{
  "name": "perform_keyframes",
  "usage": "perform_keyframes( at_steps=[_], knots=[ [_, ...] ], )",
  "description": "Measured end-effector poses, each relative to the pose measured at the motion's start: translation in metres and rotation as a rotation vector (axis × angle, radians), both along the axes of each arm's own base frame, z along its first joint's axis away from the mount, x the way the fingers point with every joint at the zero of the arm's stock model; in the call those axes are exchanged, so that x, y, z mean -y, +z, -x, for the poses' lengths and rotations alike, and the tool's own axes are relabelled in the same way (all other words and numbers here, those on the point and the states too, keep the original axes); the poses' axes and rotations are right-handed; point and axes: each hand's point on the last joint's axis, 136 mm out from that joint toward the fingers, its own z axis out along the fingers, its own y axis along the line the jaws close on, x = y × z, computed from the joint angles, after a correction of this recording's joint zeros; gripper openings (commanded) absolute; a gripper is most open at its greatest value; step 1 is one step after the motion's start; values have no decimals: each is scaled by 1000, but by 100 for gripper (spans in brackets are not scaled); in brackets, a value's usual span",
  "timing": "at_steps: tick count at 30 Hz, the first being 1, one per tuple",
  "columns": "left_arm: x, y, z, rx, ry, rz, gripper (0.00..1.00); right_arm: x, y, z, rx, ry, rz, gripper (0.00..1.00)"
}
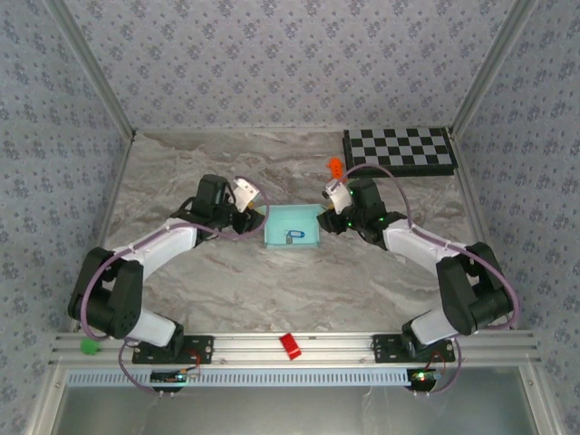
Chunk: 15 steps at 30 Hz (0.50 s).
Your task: Fold the paper box
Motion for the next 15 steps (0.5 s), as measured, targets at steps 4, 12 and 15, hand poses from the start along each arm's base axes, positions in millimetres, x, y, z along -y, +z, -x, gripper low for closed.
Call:
perform_keyframes(
  at_steps=[4, 12, 15],
  knots=[
    [1, -2, 0, -18, 4, 9, 47, -2, -1, 0, -10, -1, -8, 34],
    [4, -5, -3, -45, 15, 22, 34, -5, -2, -1, -24, -4, -16, 25],
    [6, -2, -5, -44, 12, 34, 32, -6, -1, -1, -26, -9, -23, 22]
  ],
)
